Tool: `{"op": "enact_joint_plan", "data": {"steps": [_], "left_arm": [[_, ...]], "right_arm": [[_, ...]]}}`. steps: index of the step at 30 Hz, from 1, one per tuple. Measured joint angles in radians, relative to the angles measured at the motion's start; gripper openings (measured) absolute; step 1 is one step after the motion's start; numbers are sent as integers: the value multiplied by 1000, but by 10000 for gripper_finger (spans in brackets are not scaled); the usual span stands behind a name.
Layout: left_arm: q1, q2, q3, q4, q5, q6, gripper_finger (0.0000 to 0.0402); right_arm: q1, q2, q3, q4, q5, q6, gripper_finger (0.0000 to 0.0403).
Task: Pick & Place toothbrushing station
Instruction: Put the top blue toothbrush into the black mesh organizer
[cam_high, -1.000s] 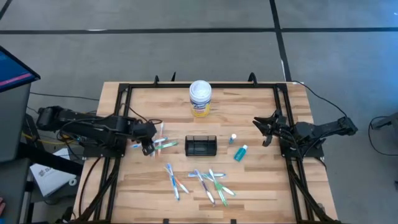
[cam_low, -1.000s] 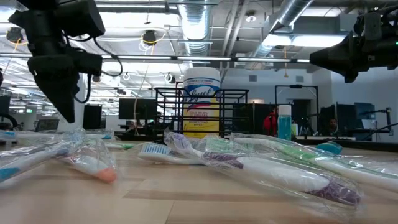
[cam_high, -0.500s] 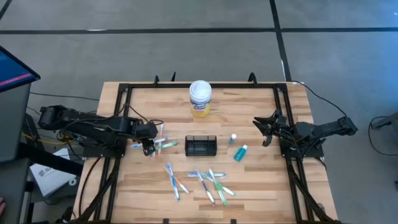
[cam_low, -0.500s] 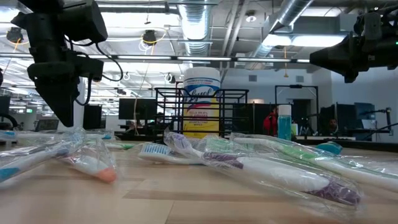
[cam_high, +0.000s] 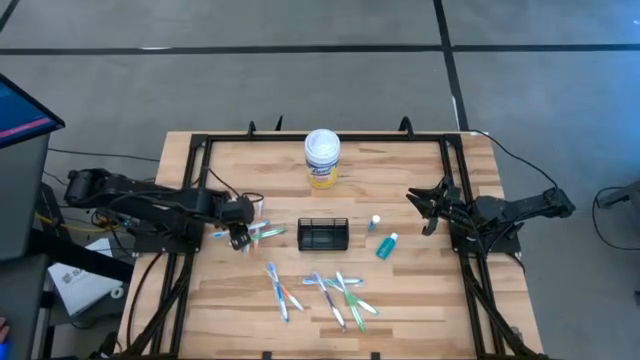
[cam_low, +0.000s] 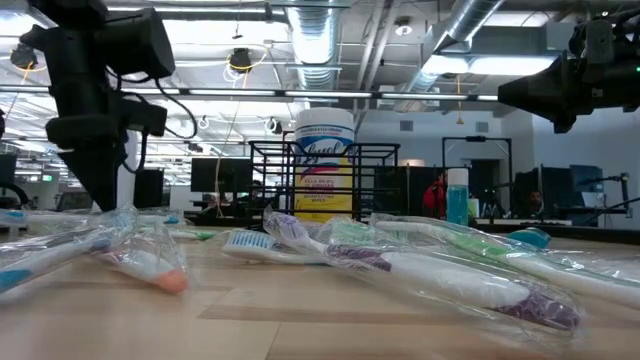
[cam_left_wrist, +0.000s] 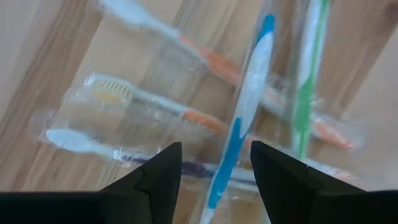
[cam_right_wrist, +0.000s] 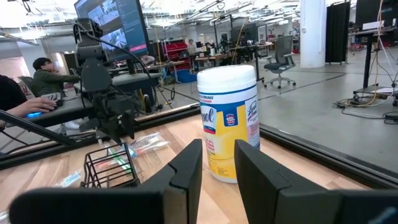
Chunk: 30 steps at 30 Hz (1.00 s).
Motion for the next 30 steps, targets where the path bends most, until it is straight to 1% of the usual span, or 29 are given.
{"op": "enact_joint_plan", "data": {"steps": [8,11,15,19,20,26,30], "left_arm": [[0,49,-24,19,7,0,173],[0,48,-24,32,23,0,157],[0,48,-24,33,29,0,106],[0,47,-24,34,31,0,30],[0,45,-22,35,31,0,17],[0,21,-4,30,31,2,1],[0,-16,29,31,17,6,0]], "right_arm": [[0,0,0,0,0,0,85],[0,0,0,0,0,0,85],[0,0,0,0,0,0,85],[0,0,0,0,0,0,85],[0,0,0,0,0,0,85],[0,0,0,0,0,0,85],[0,0,0,0,0,0,85]]}}
